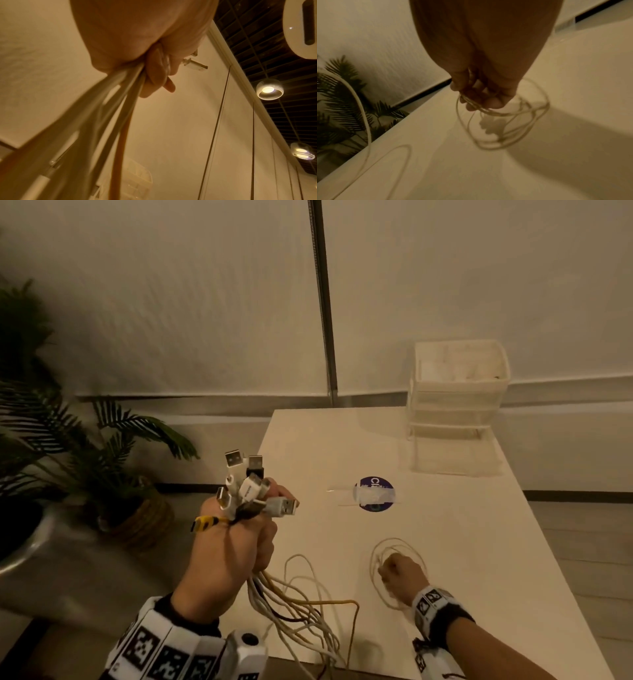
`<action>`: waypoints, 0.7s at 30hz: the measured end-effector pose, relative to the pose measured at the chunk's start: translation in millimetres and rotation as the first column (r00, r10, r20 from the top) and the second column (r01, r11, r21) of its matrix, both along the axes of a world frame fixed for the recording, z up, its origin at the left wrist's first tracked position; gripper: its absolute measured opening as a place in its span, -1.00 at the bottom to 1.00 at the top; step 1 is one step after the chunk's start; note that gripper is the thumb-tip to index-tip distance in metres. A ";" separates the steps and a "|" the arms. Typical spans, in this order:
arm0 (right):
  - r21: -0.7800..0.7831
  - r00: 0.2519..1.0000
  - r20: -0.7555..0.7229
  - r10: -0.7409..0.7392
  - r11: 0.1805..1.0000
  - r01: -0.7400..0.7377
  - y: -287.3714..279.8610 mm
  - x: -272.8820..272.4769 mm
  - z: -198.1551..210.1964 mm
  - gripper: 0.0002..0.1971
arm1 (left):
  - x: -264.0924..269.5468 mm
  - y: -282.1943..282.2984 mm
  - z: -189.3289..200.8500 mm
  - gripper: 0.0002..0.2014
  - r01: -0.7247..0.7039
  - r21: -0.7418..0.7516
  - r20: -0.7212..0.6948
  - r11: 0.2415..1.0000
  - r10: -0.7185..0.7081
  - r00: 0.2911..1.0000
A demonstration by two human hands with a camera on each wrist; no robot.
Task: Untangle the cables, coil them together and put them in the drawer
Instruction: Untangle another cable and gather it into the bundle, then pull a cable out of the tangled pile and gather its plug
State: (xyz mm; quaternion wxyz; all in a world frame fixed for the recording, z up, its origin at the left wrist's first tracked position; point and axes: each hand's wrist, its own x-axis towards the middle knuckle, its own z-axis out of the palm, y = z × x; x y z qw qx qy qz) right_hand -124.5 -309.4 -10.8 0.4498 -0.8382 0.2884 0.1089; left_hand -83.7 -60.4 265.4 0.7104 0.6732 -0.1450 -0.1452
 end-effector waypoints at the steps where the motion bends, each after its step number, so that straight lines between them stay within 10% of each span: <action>1: 0.067 0.999 0.039 -0.007 0.998 0.004 -8.0 -4.0 8.5 -0.91 | -0.1 -3.4 0.1 -0.51 0.015 -0.011 -0.004 1.000 -0.015 1.000; 9: 0.162 0.968 0.196 -0.158 0.979 0.127 -56.1 -11.5 78.3 -0.73 | 9.5 -43.8 1.1 -0.84 0.114 -0.099 0.038 0.989 -0.111 0.993; 21: 0.169 0.948 0.260 -0.184 0.975 0.142 -65.3 2.2 155.6 -0.90 | 17.2 -70.4 8.5 -0.76 0.187 -0.139 0.087 0.973 -0.176 0.981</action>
